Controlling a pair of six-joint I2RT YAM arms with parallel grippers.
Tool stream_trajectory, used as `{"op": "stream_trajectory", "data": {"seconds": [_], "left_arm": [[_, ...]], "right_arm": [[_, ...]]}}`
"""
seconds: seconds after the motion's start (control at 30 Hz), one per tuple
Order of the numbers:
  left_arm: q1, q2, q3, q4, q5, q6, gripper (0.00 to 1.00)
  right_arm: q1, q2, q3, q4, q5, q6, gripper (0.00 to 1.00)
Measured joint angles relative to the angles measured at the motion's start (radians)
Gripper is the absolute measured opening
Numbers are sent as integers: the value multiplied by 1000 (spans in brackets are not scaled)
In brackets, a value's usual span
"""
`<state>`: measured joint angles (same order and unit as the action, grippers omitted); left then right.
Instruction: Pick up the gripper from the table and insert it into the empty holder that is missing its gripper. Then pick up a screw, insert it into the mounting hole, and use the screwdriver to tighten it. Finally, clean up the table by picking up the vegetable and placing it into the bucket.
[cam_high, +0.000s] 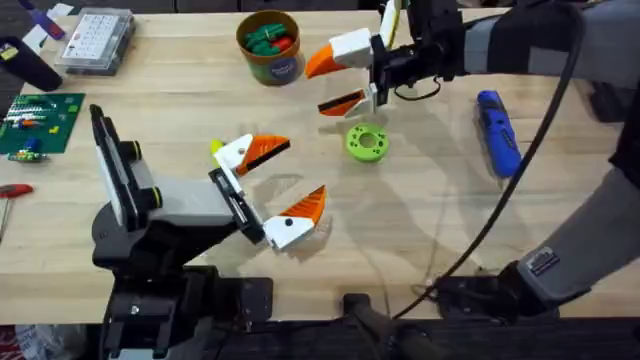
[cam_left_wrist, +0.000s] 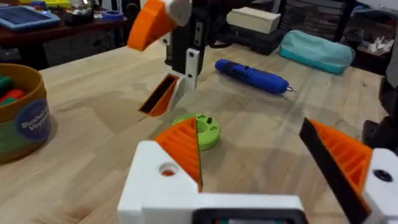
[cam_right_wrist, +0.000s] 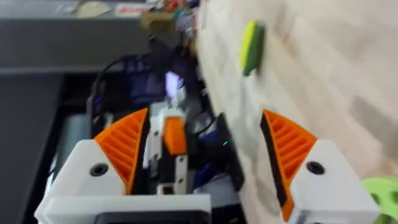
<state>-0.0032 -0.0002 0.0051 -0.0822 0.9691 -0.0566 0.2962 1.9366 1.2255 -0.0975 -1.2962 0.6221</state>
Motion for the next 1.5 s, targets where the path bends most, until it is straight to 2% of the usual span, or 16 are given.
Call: {"op": "stream_trajectory", "data": {"seconds": [0.23, 0.43, 0.6, 0.73, 0.9, 1.13, 1.27, 1.5], "left_arm": [[0, 0, 0, 0, 0, 0, 990], [0, 0, 0, 0, 0, 0, 990], [0, 0, 0, 0, 1, 0, 990], [0, 0, 0, 0, 3, 0, 990], [0, 0, 0, 0, 4, 0, 990], [0, 0, 0, 0, 3, 0, 990], [0, 0, 0, 0, 3, 0, 990], [0, 0, 0, 0, 3, 0, 990]], "right_arm": [[0, -12, 0, -4, 216, -47, 993], [-2, -164, 0, -58, 395, -106, 993], [-8, -324, 6, -259, 542, -206, 993], [-8, -392, 26, -464, 625, -317, 993], [28, -394, 114, -686, 702, -449, 993], [118, -391, 281, -1007, 1003, -574, 993], [122, -391, 345, -1102, 1098, -609, 993], [128, -391, 356, -1220, 1207, -631, 993]]}}
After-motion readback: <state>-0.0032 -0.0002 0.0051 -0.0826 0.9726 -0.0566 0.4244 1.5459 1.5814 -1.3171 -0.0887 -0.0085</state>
